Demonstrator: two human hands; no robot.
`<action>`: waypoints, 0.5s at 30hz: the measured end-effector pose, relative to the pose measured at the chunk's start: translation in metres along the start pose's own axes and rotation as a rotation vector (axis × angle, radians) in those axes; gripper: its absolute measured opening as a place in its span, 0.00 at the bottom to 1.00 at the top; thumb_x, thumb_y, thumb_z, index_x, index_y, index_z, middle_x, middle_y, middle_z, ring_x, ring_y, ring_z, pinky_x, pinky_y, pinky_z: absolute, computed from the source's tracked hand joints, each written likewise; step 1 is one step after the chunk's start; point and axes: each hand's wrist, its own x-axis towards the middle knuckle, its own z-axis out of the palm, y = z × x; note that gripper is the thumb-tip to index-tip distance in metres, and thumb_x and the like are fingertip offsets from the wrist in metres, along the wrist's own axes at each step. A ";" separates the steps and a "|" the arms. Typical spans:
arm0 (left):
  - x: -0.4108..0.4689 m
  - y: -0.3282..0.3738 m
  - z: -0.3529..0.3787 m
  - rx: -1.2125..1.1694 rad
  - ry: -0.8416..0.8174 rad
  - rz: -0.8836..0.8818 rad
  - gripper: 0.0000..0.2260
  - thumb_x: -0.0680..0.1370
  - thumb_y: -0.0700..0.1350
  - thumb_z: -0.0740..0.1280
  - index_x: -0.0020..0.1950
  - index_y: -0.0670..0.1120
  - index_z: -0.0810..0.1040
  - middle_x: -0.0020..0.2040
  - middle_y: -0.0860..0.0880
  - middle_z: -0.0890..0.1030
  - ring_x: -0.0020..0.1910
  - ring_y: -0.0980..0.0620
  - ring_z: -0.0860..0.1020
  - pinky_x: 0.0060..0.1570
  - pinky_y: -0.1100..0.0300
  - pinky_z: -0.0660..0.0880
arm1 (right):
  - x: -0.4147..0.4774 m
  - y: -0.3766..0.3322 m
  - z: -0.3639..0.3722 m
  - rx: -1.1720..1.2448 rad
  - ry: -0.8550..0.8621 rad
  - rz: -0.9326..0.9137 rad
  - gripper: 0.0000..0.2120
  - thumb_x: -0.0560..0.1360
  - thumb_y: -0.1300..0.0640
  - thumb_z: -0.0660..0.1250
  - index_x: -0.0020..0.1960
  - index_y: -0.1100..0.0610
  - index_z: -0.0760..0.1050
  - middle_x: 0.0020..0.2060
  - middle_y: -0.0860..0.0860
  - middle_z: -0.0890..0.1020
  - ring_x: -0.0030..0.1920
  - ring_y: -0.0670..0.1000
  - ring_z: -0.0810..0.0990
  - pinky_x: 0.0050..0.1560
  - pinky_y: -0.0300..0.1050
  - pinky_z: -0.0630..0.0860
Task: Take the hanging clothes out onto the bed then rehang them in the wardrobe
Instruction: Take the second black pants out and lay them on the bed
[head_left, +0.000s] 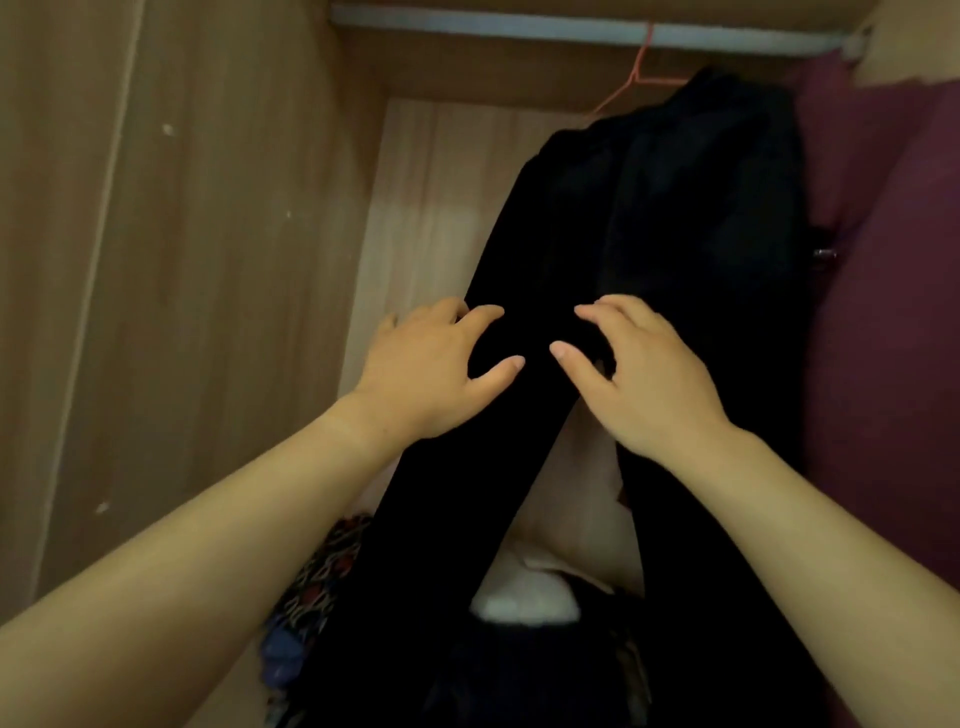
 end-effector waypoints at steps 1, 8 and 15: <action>0.016 -0.004 0.002 0.000 0.021 0.013 0.31 0.74 0.68 0.48 0.73 0.55 0.62 0.65 0.49 0.73 0.62 0.46 0.72 0.59 0.44 0.69 | 0.016 0.005 0.001 -0.018 0.030 -0.005 0.26 0.76 0.39 0.55 0.69 0.53 0.66 0.68 0.49 0.67 0.67 0.51 0.66 0.61 0.47 0.69; 0.130 -0.038 0.023 -0.116 0.119 0.115 0.28 0.76 0.66 0.53 0.73 0.54 0.63 0.66 0.47 0.71 0.63 0.45 0.71 0.59 0.45 0.70 | 0.120 0.044 0.008 -0.156 0.267 -0.024 0.22 0.76 0.43 0.60 0.64 0.55 0.72 0.61 0.52 0.74 0.62 0.54 0.72 0.58 0.47 0.70; 0.228 -0.054 0.058 -0.174 0.195 0.216 0.27 0.76 0.67 0.52 0.71 0.56 0.64 0.67 0.48 0.70 0.64 0.46 0.71 0.56 0.47 0.73 | 0.197 0.089 -0.003 -0.399 0.337 0.019 0.20 0.76 0.44 0.60 0.62 0.54 0.73 0.60 0.52 0.75 0.62 0.54 0.71 0.54 0.45 0.68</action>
